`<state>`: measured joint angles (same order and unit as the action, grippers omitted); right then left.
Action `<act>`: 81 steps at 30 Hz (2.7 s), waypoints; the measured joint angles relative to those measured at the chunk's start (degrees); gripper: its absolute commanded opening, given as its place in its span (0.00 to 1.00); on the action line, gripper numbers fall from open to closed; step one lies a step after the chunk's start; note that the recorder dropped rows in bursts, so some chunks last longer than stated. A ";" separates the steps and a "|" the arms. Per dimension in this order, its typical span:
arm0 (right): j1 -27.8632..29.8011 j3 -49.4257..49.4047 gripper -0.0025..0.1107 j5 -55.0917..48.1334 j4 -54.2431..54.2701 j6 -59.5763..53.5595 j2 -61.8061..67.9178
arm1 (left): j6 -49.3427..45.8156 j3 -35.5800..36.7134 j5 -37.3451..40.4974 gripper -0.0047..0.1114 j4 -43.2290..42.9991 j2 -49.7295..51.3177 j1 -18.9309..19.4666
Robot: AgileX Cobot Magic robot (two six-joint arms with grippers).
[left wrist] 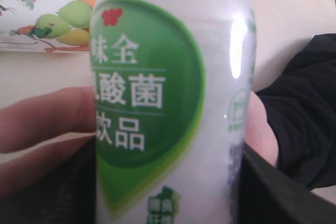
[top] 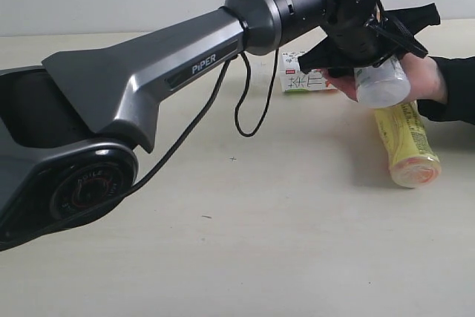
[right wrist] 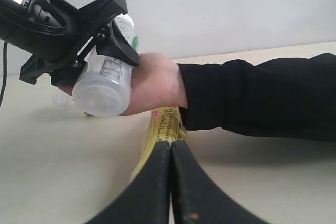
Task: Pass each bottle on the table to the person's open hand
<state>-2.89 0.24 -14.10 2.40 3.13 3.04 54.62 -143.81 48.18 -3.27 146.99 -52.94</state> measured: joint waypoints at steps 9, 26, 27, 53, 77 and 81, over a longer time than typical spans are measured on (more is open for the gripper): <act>0.00 0.00 0.02 0.00 0.00 0.00 0.00 | 0.00 0.00 0.00 0.75 0.28 0.00 0.00; 0.00 0.00 0.02 0.00 0.00 0.00 0.00 | -3.74 0.00 3.56 0.78 0.28 -0.35 0.00; 0.00 0.00 0.02 0.00 0.00 0.00 0.00 | -4.12 0.00 3.89 0.78 0.28 -0.64 0.00; 0.00 0.00 0.02 0.00 0.00 0.00 0.00 | -29.28 -0.10 17.14 0.46 -1.21 -14.86 -2.79; 0.00 0.00 0.02 0.00 0.00 0.00 0.00 | -30.52 41.40 20.18 0.04 -20.21 -62.71 -22.73; 0.00 0.00 0.02 0.00 0.00 0.00 0.00 | -26.97 63.21 8.54 0.04 -22.85 -81.50 -22.73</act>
<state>-2.89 0.24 -14.10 2.40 3.13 3.04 27.65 -80.61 56.71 -26.12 65.49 -75.67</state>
